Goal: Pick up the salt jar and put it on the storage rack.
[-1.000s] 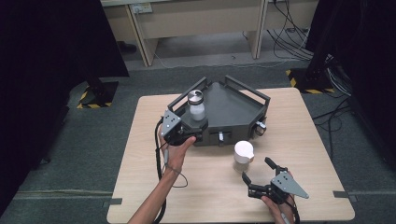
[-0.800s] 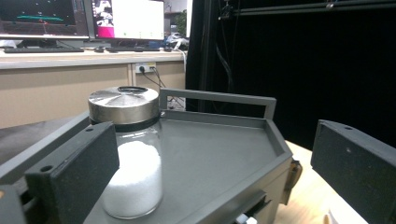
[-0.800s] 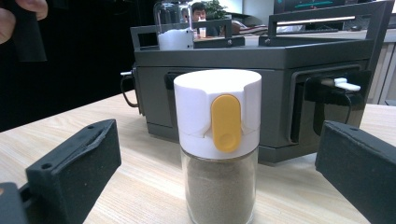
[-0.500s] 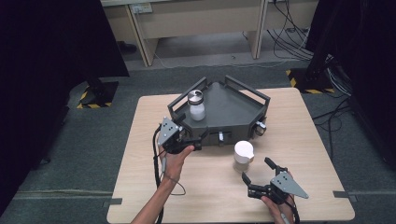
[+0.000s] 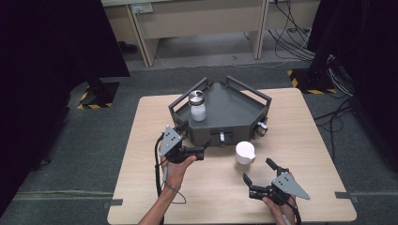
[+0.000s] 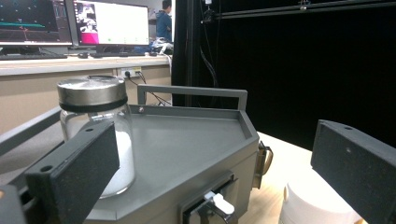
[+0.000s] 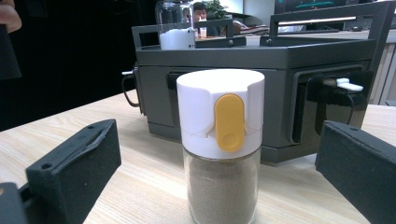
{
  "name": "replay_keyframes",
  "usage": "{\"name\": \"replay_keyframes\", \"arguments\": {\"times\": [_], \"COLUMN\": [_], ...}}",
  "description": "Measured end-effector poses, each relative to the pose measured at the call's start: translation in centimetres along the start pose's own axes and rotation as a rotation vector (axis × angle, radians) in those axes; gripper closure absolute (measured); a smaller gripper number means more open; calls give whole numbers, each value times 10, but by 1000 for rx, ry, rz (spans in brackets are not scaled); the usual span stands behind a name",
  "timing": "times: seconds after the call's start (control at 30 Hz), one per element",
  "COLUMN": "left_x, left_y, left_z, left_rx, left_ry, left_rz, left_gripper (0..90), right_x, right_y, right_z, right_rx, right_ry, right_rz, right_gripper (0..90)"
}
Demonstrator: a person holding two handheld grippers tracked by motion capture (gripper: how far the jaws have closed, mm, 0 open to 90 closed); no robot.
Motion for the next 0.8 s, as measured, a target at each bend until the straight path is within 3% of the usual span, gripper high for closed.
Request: {"name": "replay_keyframes", "arguments": {"times": [0.8], "left_x": [11], "left_y": [-21], "left_z": [-30], "left_rx": [-6], "left_ry": [-6], "left_rz": [-16], "left_gripper": [3], "right_x": [-1], "right_y": [1], "right_z": [-1], "right_rx": [-2], "right_ry": [-3], "right_rz": [3], "right_gripper": [3]}}
Point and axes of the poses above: each handheld gripper's, and its own axes: y roughly forward along the jaws, z roughly out of its top, x roughly to its right, the point moved 6 cm from there along y, roughly forward along the jaws, and after that the axes turned 9 degrees about y, right-handed, at the moved point
